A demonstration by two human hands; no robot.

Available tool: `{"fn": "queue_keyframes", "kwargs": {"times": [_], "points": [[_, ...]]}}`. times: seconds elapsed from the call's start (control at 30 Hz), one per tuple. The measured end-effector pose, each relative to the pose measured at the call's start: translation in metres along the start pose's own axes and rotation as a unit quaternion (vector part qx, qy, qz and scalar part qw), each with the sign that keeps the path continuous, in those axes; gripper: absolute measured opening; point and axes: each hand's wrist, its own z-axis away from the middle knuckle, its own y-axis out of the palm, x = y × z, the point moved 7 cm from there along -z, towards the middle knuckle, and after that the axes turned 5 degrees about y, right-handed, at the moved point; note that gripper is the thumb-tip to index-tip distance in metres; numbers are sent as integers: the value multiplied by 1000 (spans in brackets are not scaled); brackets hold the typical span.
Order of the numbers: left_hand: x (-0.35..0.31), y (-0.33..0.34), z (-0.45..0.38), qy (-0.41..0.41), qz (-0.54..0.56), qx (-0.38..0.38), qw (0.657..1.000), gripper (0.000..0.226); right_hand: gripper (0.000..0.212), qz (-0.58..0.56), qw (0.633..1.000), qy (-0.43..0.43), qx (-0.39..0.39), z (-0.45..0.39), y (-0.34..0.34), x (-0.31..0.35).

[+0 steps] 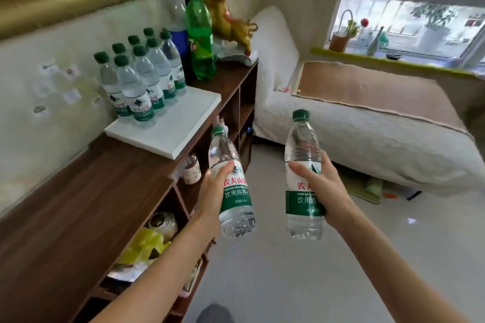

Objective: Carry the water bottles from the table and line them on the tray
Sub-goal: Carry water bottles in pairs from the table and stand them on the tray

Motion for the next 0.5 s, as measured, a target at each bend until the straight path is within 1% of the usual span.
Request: {"fn": "queue_keyframes", "kwargs": {"times": [0.03,0.07,0.13,0.2,0.27,0.33,0.43,0.5], "points": [[-9,1,-16,16,4,-6,1000,36,37,-6,1000,3,14,-24,7,6],[-17,1,-33,36,8,-11,999,39,35,-9,1000,4,26,-49,15,12],[-34,0,-67,84,16,-26,996,54,34,-5,999,-2,47,-96,32,25],[-51,-5,-97,148,2,-51,988,64,39,-1,998,-11,62,-138,52,35],[-77,-6,-128,216,-28,-76,973,66,42,2,997,-18,78,-178,72,49],[-104,-9,-156,267,-49,-105,957,66,45,23,994,-27,105,-214,94,64],[-136,-15,-191,328,-72,-151,930,76,47,56,986,-48,151,-264,127,86],[-146,-21,-206,347,-75,-192,915,79,46,69,979,-57,182,-295,149,97]]}}
